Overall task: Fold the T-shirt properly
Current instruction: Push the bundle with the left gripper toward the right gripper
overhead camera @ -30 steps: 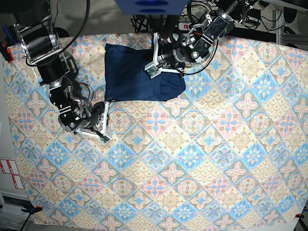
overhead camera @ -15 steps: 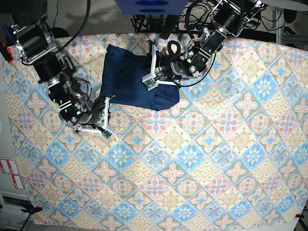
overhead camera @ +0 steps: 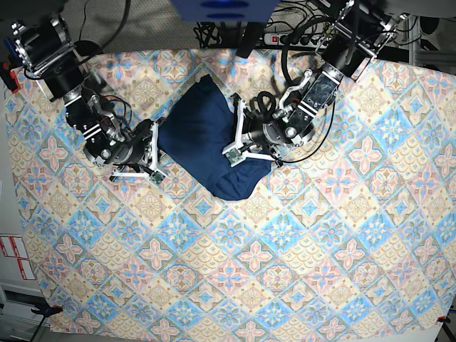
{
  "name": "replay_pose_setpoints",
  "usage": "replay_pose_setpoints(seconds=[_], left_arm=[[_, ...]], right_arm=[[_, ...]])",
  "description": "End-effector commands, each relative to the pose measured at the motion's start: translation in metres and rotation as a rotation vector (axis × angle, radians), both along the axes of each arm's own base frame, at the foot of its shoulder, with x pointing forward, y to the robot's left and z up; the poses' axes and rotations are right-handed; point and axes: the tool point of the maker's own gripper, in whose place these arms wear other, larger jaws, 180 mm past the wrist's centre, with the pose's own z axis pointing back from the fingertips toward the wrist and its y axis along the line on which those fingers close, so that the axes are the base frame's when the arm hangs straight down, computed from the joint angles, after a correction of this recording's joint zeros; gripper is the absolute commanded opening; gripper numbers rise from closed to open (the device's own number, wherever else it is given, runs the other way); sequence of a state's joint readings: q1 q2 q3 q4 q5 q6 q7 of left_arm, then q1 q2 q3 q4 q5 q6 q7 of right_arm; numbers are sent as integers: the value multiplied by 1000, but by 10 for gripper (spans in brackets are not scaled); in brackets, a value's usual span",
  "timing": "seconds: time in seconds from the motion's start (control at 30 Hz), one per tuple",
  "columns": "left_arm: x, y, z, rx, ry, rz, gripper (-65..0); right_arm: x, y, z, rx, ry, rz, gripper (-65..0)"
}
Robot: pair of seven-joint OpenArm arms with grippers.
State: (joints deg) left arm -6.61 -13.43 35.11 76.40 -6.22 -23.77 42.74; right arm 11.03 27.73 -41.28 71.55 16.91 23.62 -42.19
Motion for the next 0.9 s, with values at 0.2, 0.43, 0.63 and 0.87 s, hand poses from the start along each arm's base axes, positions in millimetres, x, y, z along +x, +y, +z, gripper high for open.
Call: replay_pose_setpoints(seconds=[0.2,0.43,0.63,0.87], left_arm=[[33,0,8,0,-65,34,-650],[69,0,18,6,-113,116,-650],[90,4,24,-6,-160,162,-650],[102,11,29,-13,-208,241,-650]], right_arm=[[-24,-10,2,-15,55,23,-650],[-10,-32,25,37,-23,-115,-650],[-16,-30,23,42,-15,-110,-650],[-10,-18,36,65,-56,-84,-650]])
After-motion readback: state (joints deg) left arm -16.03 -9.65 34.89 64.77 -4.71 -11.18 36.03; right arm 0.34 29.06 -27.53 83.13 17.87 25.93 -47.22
